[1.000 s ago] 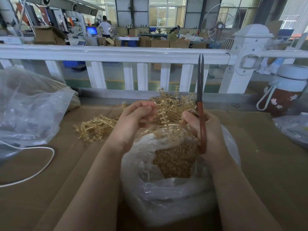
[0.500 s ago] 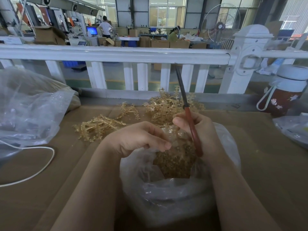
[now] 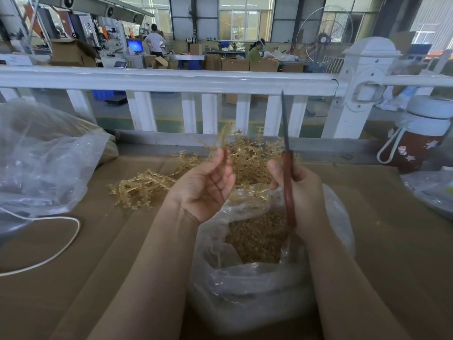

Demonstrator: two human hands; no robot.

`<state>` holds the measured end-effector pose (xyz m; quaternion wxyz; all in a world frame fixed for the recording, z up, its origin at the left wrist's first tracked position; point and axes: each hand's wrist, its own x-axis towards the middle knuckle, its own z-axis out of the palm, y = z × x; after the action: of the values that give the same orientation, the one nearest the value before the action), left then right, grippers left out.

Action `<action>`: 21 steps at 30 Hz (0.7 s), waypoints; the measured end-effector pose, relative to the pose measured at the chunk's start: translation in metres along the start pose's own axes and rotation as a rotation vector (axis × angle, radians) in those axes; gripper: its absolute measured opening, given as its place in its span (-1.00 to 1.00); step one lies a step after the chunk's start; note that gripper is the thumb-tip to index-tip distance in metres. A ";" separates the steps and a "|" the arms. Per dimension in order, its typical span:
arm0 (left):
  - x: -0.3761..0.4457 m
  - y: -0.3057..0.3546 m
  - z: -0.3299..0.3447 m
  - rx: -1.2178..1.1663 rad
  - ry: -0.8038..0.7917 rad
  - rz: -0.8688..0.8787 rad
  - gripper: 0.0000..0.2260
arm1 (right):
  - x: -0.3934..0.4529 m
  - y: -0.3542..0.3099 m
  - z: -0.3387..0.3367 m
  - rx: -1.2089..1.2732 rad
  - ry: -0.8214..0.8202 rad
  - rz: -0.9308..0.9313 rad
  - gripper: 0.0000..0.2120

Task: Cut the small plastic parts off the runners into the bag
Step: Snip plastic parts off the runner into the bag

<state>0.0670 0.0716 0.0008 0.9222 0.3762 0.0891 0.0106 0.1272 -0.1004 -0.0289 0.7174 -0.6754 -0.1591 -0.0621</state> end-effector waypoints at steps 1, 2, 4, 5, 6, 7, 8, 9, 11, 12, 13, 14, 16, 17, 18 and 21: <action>0.001 -0.001 0.001 -0.007 0.019 0.005 -0.90 | 0.000 0.000 0.001 -0.023 -0.013 -0.003 -0.57; 0.002 -0.003 0.002 -0.005 0.046 0.013 -0.89 | 0.000 0.001 0.002 -0.037 -0.025 -0.005 -0.54; 0.003 -0.006 0.005 0.052 0.104 0.039 -0.88 | 0.000 0.001 0.003 -0.044 -0.049 0.002 -0.55; 0.004 -0.009 0.006 0.109 0.131 0.051 -0.86 | 0.000 0.001 0.003 -0.034 -0.063 0.012 -0.60; 0.004 -0.012 0.007 0.174 0.153 0.061 -0.83 | -0.001 0.001 0.003 -0.016 -0.080 0.022 -0.63; 0.005 -0.015 0.008 0.234 0.170 0.070 -0.80 | -0.001 0.000 0.003 0.004 -0.103 0.028 -0.65; 0.005 -0.018 0.009 0.272 0.177 0.078 -0.79 | -0.001 0.000 0.003 0.019 -0.130 0.028 -0.66; 0.006 -0.021 0.011 0.285 0.176 0.086 -0.81 | -0.001 -0.001 0.003 0.032 -0.155 0.028 -0.66; 0.006 -0.024 0.013 0.256 0.173 0.096 -0.85 | -0.002 -0.002 0.004 0.051 -0.188 0.033 -0.67; 0.006 -0.025 0.014 0.233 0.173 0.099 -0.84 | -0.002 -0.002 0.005 0.046 -0.193 0.039 -0.67; 0.007 -0.025 0.014 0.216 0.172 0.101 -0.82 | -0.002 -0.002 0.005 0.029 -0.192 0.044 -0.66; 0.007 -0.026 0.014 0.209 0.166 0.105 -0.79 | -0.002 -0.002 0.005 0.008 -0.188 0.044 -0.65; 0.007 -0.026 0.014 0.215 0.152 0.112 -0.77 | -0.001 -0.001 0.005 -0.022 -0.174 0.041 -0.69; 0.007 -0.027 0.014 0.224 0.147 0.114 -0.78 | 0.000 -0.001 0.005 -0.029 -0.166 0.041 -0.74; 0.007 -0.028 0.014 0.234 0.144 0.114 -0.78 | 0.000 0.000 0.005 -0.032 -0.161 0.041 -0.80; 0.007 -0.030 0.015 0.251 0.130 0.115 -0.75 | 0.001 0.001 0.004 -0.031 -0.155 0.055 -0.92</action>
<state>0.0755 0.0408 -0.0108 0.8581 0.4914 0.1276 0.0765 0.1281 -0.0960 -0.0293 0.6939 -0.6933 -0.1947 0.0076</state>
